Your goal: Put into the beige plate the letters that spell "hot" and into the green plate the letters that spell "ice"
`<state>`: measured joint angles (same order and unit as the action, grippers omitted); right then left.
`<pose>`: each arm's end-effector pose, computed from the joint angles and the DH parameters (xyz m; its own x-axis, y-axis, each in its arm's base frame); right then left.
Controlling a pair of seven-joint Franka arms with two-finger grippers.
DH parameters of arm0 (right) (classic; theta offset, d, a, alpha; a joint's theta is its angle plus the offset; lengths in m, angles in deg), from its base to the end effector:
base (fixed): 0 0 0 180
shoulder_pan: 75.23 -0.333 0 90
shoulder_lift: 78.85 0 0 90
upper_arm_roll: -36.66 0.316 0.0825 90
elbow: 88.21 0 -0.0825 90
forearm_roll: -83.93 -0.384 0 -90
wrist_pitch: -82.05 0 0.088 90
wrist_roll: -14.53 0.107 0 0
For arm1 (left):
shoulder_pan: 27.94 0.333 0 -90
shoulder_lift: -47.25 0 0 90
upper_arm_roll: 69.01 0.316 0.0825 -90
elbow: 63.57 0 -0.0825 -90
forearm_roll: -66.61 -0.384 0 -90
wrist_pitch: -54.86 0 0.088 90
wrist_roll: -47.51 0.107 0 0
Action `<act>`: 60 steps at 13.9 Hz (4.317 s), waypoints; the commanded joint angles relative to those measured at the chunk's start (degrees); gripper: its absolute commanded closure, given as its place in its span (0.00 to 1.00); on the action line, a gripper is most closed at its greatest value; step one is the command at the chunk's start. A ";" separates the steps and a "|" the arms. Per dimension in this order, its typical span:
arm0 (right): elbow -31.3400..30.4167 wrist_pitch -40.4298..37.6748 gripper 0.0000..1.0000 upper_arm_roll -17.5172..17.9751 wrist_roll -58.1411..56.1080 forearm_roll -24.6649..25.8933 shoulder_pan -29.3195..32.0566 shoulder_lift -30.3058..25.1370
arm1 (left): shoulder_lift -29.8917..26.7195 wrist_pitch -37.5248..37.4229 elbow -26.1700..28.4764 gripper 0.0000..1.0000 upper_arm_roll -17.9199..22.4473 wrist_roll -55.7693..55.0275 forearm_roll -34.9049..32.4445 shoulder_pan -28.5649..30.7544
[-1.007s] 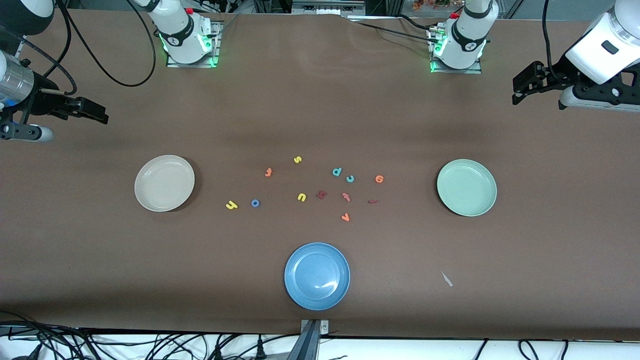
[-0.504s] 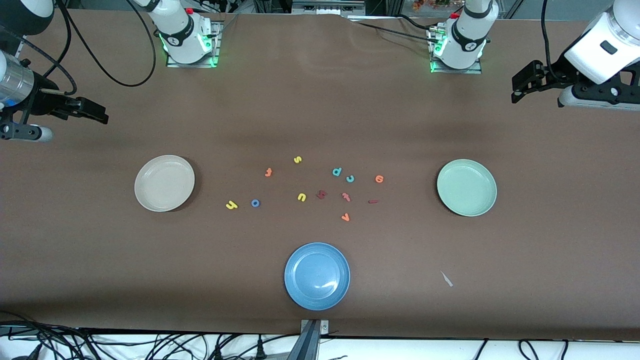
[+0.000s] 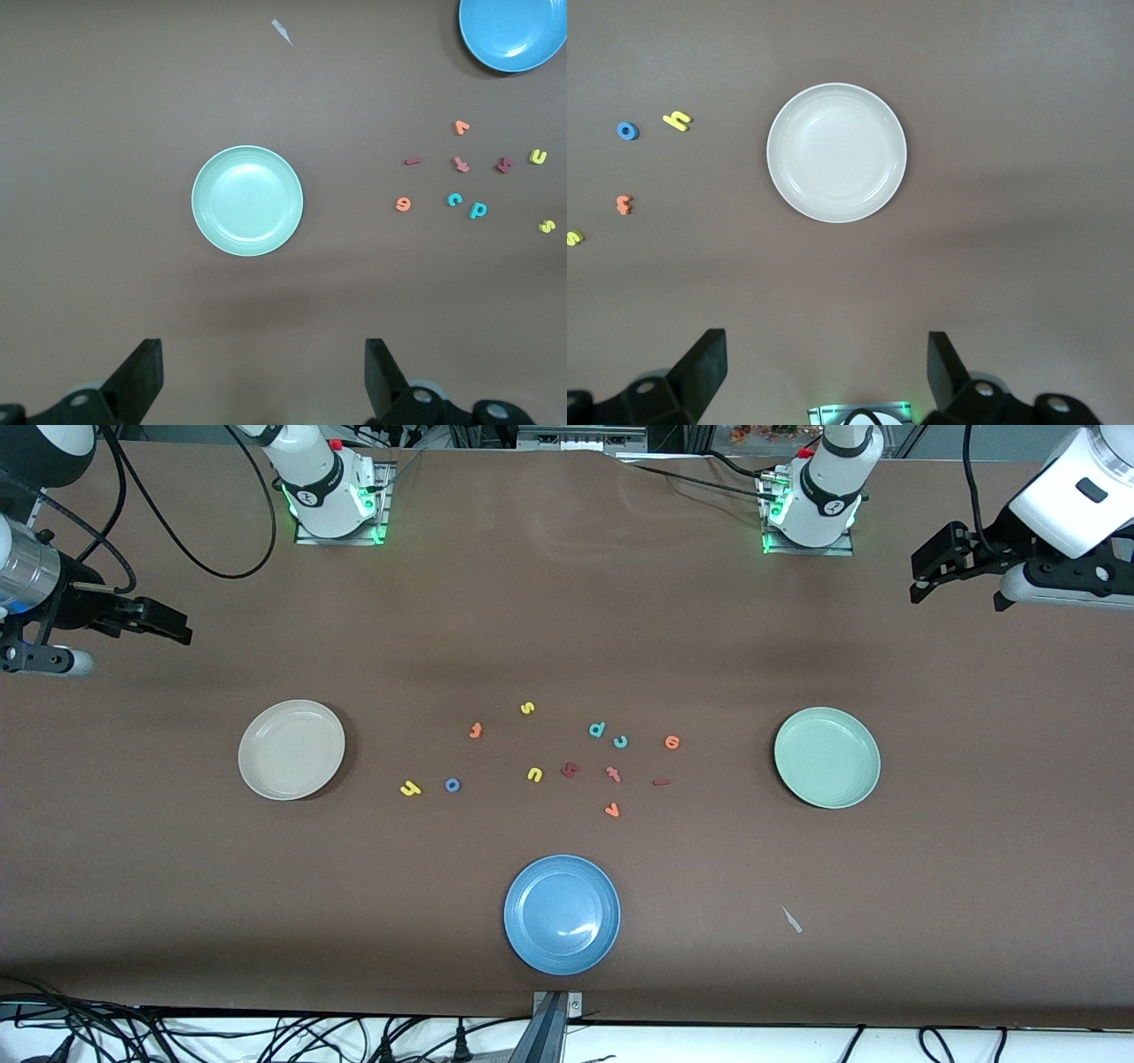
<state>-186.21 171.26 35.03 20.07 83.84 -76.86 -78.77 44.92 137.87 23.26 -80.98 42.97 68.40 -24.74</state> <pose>0.5452 0.0002 0.5573 0.9834 -0.0965 -0.1536 -0.0956 -0.9953 0.0134 0.5222 -0.0870 0.6613 0.9966 -0.0771 -0.0286 -0.0765 -0.9969 0.0205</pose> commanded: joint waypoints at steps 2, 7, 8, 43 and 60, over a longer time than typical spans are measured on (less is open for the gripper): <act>0.71 -1.14 0.00 0.14 -0.97 -0.53 0.31 -0.34 | 0.83 -1.36 -1.75 0.00 -0.25 -0.99 -1.97 -0.56; 0.71 -1.14 0.00 0.14 -0.97 -0.53 0.31 -0.34 | 1.01 -1.54 -1.75 0.00 -0.42 -1.87 -1.97 -0.65; 0.71 -1.14 0.00 0.14 -0.97 -0.53 0.31 -0.34 | 1.01 -1.54 -1.75 0.00 -0.42 -2.31 -1.97 -0.65; 0.71 -1.14 0.00 0.14 -0.97 -0.53 0.31 -0.34 | 0.92 -1.71 -1.66 0.00 -0.42 -3.10 -1.89 -0.65; 0.71 -1.14 0.00 0.14 -0.97 -0.53 0.31 -0.34 | 1.01 -1.71 -1.75 0.00 -0.86 -3.63 -1.97 -0.73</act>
<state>-186.21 171.24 35.03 20.07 83.84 -76.86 -78.77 45.32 137.28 23.12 -81.42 39.95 68.40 -25.24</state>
